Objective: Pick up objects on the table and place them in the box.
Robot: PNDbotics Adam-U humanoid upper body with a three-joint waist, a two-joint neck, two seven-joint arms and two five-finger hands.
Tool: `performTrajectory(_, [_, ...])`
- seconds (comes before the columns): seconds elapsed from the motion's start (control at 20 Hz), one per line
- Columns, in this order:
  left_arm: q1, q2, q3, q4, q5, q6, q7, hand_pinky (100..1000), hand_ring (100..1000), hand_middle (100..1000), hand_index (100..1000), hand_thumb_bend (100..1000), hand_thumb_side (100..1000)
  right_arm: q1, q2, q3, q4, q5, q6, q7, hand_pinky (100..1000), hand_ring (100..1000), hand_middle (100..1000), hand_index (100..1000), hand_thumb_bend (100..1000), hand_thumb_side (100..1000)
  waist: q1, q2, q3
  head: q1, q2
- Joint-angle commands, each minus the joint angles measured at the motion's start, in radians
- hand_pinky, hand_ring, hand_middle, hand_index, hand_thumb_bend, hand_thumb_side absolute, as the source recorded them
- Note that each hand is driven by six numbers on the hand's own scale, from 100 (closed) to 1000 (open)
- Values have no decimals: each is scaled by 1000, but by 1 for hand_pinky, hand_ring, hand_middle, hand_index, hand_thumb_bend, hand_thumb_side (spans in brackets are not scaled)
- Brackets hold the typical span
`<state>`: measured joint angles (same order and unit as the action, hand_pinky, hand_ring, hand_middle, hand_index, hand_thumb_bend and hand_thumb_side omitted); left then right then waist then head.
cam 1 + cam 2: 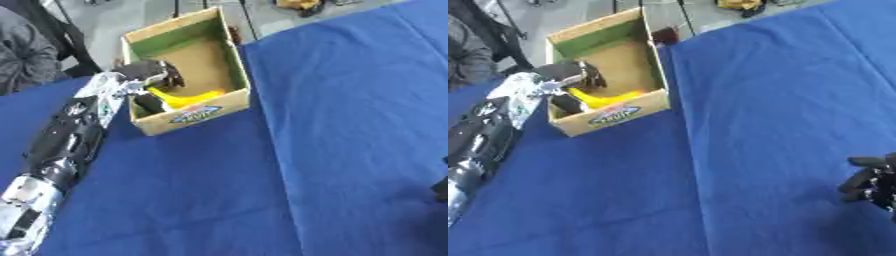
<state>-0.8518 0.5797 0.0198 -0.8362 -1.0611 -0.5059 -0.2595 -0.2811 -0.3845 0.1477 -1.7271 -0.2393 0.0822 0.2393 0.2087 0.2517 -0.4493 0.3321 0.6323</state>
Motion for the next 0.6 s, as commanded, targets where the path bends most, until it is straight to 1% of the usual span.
performTrajectory(0.05, [-6, 27, 6, -35, 2, -7, 25, 665, 653, 669, 768, 780, 697, -6, -17, -9, -22, 1, -1, -3, 586, 610, 522, 780, 100, 1000, -16, -27, 7, -2, -1])
performTrajectory(0.1, [-2, 29, 7, -44, 12, -9, 36, 665, 653, 669, 768, 780, 697, -5, -18, -9, -21, 0, -1, -3, 586, 610, 522, 780, 100, 1000, -18, -31, 10, -3, 1])
performTrajectory(0.15, [2, 31, 8, -57, 28, -12, 48, 660, 643, 665, 762, 707, 723, -3, -19, -8, -21, -1, -2, -2, 586, 611, 522, 780, 100, 1000, -23, -38, 17, -6, 6])
performTrajectory(0.25, [11, 40, 10, -90, 71, -18, 68, 653, 632, 660, 761, 618, 733, 1, -18, -9, -20, -5, -3, -1, 586, 611, 522, 780, 100, 1000, -33, -53, 31, -11, 13])
performTrajectory(0.35, [27, 62, 9, -142, 137, -28, 85, 651, 628, 659, 761, 577, 719, 6, -13, -13, -19, -8, -5, -1, 586, 611, 522, 780, 100, 1000, -47, -72, 52, -18, 22])
performTrajectory(0.4, [38, 77, 9, -175, 171, -30, 91, 649, 626, 657, 761, 570, 711, 11, -11, -14, -18, -10, -6, -2, 586, 611, 522, 780, 100, 999, -54, -81, 64, -21, 27])
performTrajectory(0.45, [50, 92, 10, -210, 208, -31, 96, 646, 623, 655, 759, 527, 694, 16, -8, -17, -16, -12, -6, -3, 586, 611, 523, 780, 100, 1000, -61, -89, 77, -26, 34])
performTrajectory(0.6, [116, 155, 5, -356, 332, -33, 104, 647, 625, 655, 756, 530, 664, 33, -1, -27, -13, -20, -8, -9, 586, 611, 523, 780, 100, 980, -85, -113, 124, -47, 52])
